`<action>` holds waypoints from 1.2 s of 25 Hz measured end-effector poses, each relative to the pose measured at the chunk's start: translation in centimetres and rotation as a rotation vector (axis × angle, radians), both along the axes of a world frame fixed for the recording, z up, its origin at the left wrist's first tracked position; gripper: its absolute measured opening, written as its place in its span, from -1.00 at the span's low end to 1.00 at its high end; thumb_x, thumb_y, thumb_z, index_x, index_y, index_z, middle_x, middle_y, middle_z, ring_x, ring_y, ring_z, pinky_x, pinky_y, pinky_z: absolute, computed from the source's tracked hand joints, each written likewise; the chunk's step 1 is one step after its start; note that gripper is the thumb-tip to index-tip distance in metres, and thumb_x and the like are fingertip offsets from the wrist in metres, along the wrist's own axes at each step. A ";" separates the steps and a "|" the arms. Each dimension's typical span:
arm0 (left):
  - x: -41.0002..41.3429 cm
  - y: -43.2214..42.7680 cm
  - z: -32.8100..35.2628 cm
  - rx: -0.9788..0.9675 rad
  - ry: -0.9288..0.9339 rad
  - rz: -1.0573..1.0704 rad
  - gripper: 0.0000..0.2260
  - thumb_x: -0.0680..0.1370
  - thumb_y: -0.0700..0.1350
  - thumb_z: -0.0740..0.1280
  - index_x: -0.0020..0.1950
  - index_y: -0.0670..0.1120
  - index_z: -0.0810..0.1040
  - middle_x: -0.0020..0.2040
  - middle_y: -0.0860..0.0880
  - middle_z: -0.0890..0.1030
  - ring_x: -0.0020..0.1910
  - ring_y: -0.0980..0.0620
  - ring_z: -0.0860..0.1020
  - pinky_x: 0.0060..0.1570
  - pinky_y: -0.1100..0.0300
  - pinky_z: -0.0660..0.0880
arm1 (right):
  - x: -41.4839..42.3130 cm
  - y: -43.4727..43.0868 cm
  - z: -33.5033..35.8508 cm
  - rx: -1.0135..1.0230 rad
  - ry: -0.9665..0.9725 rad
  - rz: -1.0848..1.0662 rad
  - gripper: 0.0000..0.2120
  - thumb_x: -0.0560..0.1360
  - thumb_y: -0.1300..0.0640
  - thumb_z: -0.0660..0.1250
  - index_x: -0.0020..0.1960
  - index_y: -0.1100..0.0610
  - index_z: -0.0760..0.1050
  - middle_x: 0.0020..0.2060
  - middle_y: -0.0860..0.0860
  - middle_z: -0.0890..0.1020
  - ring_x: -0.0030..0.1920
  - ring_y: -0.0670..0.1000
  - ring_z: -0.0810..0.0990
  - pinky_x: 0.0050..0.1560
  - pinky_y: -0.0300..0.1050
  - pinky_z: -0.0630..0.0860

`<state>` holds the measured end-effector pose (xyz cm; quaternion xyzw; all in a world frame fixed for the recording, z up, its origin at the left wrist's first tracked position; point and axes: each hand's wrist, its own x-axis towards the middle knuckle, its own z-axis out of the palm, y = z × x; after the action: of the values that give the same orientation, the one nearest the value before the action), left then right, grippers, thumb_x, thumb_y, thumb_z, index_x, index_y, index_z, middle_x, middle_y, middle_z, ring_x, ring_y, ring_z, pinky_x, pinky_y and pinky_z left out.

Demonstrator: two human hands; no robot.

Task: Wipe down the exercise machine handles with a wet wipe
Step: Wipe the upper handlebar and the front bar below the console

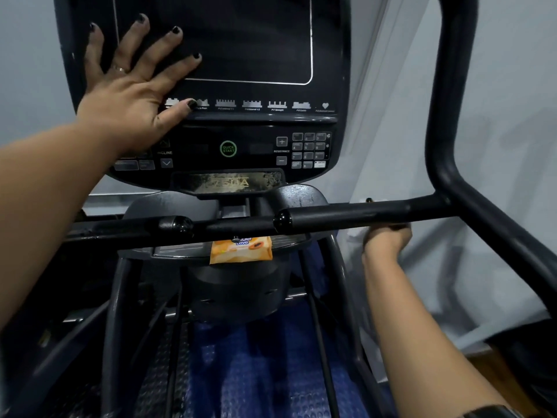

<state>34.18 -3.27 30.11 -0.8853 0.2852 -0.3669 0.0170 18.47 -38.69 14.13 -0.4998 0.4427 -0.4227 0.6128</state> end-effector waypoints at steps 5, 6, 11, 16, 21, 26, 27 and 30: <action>-0.4 -0.2 0.3 0.006 0.029 0.021 -0.42 0.57 0.35 -0.10 0.57 0.20 0.05 0.61 0.07 0.01 0.56 0.09 -0.23 0.46 -0.32 -0.19 | -5.8 1.6 -1.3 -0.171 -0.027 -0.005 -0.79 0.51 0.28 0.26 0.08 0.09 0.55 -0.08 0.08 0.67 -0.04 0.10 0.65 0.03 -0.02 0.59; -0.4 -0.2 0.4 0.021 0.052 0.032 -0.42 0.57 0.35 -0.12 0.57 0.20 0.04 0.62 0.07 0.00 0.57 0.08 -0.24 0.46 -0.32 -0.20 | -6.9 2.3 -1.3 -0.224 -0.028 -0.025 -0.74 0.54 0.24 0.23 0.20 0.09 0.54 0.05 0.11 0.66 0.08 0.12 0.63 0.15 0.00 0.56; -1.9 -1.3 1.2 0.011 0.306 0.080 -0.43 0.60 0.32 -0.10 0.58 0.18 0.02 0.62 0.11 -0.14 0.57 0.01 -0.31 0.45 -0.34 -0.27 | -8.3 4.1 1.6 -0.886 0.089 0.244 -0.51 0.55 0.20 0.12 0.48 0.23 0.30 0.41 0.11 0.41 0.46 0.08 0.32 0.50 -0.07 0.18; -11.9 -4.3 -0.4 -0.447 0.566 -0.280 -0.56 0.65 0.19 0.08 0.46 0.05 0.40 0.61 0.08 0.03 0.59 0.01 -0.09 0.51 -0.08 -0.03 | -5.5 7.9 2.1 -1.276 0.543 0.468 -0.39 0.62 -0.14 -0.10 0.42 0.29 0.31 0.42 0.22 0.35 0.53 0.25 0.10 0.53 0.22 -0.03; -21.5 -4.4 -7.6 -1.129 0.872 -0.550 -0.52 0.56 0.22 0.08 0.23 -0.05 0.57 0.22 0.02 0.62 0.23 0.06 0.56 0.22 0.00 0.50 | -4.5 14.9 3.7 -1.433 0.506 0.606 -0.29 0.61 -0.21 -0.28 0.29 0.24 0.43 0.20 0.17 0.49 0.29 0.20 0.37 0.46 0.17 0.11; -23.6 -3.0 -13.2 -1.428 1.137 -0.358 -0.52 0.60 0.20 0.05 0.10 -0.11 0.61 0.00 -0.09 0.71 0.05 -0.14 0.66 0.05 0.01 0.56 | -5.1 9.3 2.6 -1.617 0.503 0.746 -0.41 0.61 -0.12 -0.06 0.55 0.15 0.18 0.40 0.14 0.38 0.44 0.15 0.27 0.51 0.02 -0.08; -23.9 -2.5 -13.7 -1.452 1.151 -0.338 -0.52 0.61 0.17 0.03 0.11 -0.14 0.60 0.00 -0.11 0.71 0.05 -0.15 0.66 0.03 0.03 0.56 | -5.4 7.1 2.2 -1.582 0.526 0.718 -0.42 0.62 -0.10 -0.03 0.57 0.12 0.10 0.46 0.14 0.31 0.49 0.13 0.20 0.53 0.00 -0.13; -24.7 -2.0 -14.3 -1.520 1.185 -0.277 -0.55 0.69 0.05 -0.01 0.12 -0.18 0.59 0.00 -0.15 0.71 0.03 -0.14 0.67 0.01 0.04 0.56 | -7.2 2.8 1.1 -1.487 0.642 0.645 -0.37 0.65 -0.04 0.07 0.61 0.13 -0.10 0.58 0.10 0.02 0.58 0.07 -0.09 0.56 0.05 -0.18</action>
<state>9.49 -5.27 15.85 -0.6600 0.0363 0.0530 -0.7485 11.32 -35.86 15.21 -0.9662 0.0401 -0.2469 0.0630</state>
